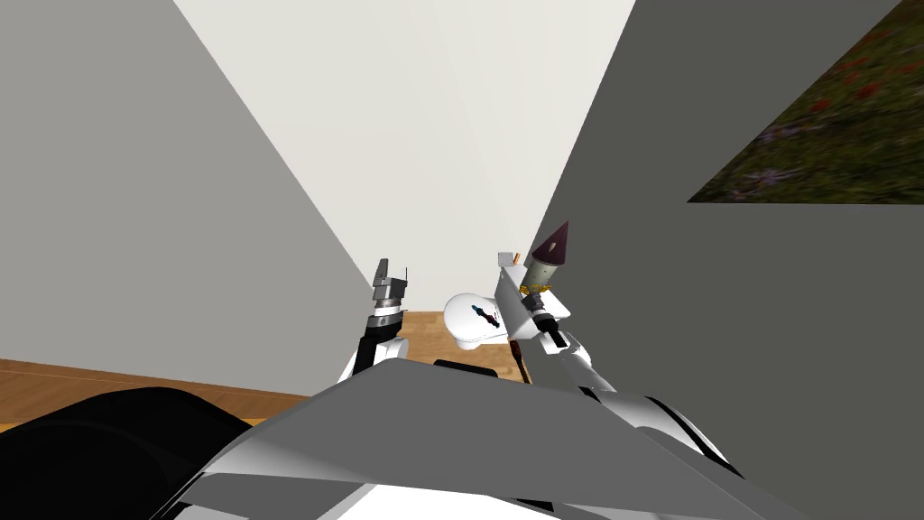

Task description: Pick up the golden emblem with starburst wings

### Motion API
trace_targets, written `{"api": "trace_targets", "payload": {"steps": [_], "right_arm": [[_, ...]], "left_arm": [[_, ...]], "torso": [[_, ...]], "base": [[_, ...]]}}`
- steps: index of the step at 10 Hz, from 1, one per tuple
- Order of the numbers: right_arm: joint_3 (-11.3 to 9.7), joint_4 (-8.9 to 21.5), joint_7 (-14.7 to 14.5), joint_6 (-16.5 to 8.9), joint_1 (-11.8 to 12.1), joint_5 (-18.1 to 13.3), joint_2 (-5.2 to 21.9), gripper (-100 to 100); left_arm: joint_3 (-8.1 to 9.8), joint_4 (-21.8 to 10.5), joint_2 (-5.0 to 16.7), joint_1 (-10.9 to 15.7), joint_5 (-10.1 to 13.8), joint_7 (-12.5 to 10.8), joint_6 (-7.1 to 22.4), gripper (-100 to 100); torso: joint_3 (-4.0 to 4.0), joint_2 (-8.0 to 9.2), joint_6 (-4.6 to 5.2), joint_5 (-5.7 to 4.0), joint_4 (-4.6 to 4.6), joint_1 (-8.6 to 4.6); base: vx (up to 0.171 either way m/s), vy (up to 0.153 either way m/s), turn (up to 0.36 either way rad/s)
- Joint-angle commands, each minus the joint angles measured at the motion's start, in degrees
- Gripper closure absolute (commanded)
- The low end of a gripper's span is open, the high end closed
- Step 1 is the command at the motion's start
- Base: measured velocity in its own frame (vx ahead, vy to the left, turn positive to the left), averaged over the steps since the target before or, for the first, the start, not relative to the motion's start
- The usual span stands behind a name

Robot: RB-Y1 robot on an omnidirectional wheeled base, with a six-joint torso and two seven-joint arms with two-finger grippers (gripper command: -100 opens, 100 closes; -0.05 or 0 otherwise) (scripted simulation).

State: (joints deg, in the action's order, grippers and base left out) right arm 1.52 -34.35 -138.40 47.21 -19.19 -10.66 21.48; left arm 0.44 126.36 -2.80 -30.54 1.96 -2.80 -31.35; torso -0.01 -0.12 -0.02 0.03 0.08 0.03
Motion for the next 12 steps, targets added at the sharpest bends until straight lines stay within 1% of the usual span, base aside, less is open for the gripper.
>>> {"api": "trace_targets", "payload": {"steps": [1, 2, 3, 4, 5, 6, 7, 8, 9, 10, 11, 12], "right_arm": [[1.18, -0.81, 0.74, 0.0, 0.27, -2.86, -0.32, 100], [1.18, -0.81, 0.74, 0.0, 0.27, -3.76, -0.32, 100], [4.02, -3.81, 3.63, 0.75, 2.82, -5.83, -2.49, 100], [5.41, -4.5, 3.96, 0.75, 2.82, -7.48, -2.49, 100], [5.41, -4.96, 3.96, 0.75, 2.82, -9.25, -2.49, 100], [5.41, -4.96, 3.96, 0.75, 2.82, -10.02, -2.49, 100], [8.18, -8.27, 6.97, 1.49, 5.38, -12.19, -4.65, 100], [9.62, -9.12, 7.19, 1.49, 5.38, -13.92, -4.65, 100], [9.63, -9.12, 7.19, 1.49, 5.38, -15.69, -4.65, 100], [9.63, -9.12, 7.19, 1.49, 5.38, -16.28, -4.65, 100], [12.45, -11.77, 10.04, 2.23, 7.93, -18.5, -6.82, 100], [13.86, -13.28, 10.41, 2.23, 7.93, -20.23, -6.82, 100]], "left_arm": [[0.0, 0.0, 0.0, 0.0, 0.0, 0.0, 0.0, 0], [0.0, 0.0, 0.0, 0.0, 0.0, 0.0, 0.0, 0], [0.0, 0.0, 0.0, 0.01, 0.0, 0.0, 0.0, 0], [0.0, 0.0, 0.0, 0.0, 0.0, 0.0, 0.0, 0], [0.0, 0.0, 0.0, 0.0, 0.0, 0.0, 0.0, 0], [0.0, 0.0, 0.0, 0.0, 0.0, 0.0, 0.0, 0], [0.0, 0.0, 0.0, 0.01, 0.0, 0.0, 0.0, 0], [0.0, 0.0, 0.0, 0.0, 0.0, 0.0, 0.0, 0], [0.0, 0.0, 0.0, 0.0, 0.0, 0.0, 0.0, 0], [0.0, 0.0, 0.0, 0.0, 0.0, 0.0, 0.0, 0], [0.0, 0.0, 0.0, 0.01, 0.0, 0.0, 0.0, 0], [0.0, 0.0, 0.0, 0.0, 0.0, 0.0, 0.0, 0]], "torso": [[0.0, 0.0, 0.0, 0.0, 0.0, 0.0], [0.0, 0.0, -0.09, 0.0, 0.0, 0.03], [-0.02, 0.0, -0.14, 0.03, -0.02, 0.08], [-0.07, -0.1, -0.12, 0.02, -0.04, 0.15], [-0.08, -0.15, -0.14, 0.03, -0.01, 0.13], [-0.06, -0.1, -0.16, 0.01, 0.0, 0.1], [-0.05, -0.06, -0.18, 0.02, -0.02, 0.11], [-0.06, -0.09, -0.13, 0.02, -0.02, 0.12], [-0.08, -0.17, -0.17, 0.01, 0.0, 0.12], [-0.09, -0.16, -0.2, 0.0, -0.02, 0.13], [-0.07, -0.11, -0.19, 0.03, -0.02, 0.14], [-0.09, -0.16, -0.14, 0.02, -0.04, 0.15]], "base": [[0.024, 0.005, -0.013], [0.0, 0.0, 0.0], [0.041, 0.011, -0.02], [0.05, 0.01, -0.021], [0.025, -0.001, -0.003], [0.0, 0.0, 0.0], [0.033, -0.007, -0.028], [0.044, 0.006, -0.028], [0.028, 0.005, -0.002], [0.009, 0.001, 0.011], [0.045, 0.005, -0.023], [0.048, 0.006, -0.034]]}}
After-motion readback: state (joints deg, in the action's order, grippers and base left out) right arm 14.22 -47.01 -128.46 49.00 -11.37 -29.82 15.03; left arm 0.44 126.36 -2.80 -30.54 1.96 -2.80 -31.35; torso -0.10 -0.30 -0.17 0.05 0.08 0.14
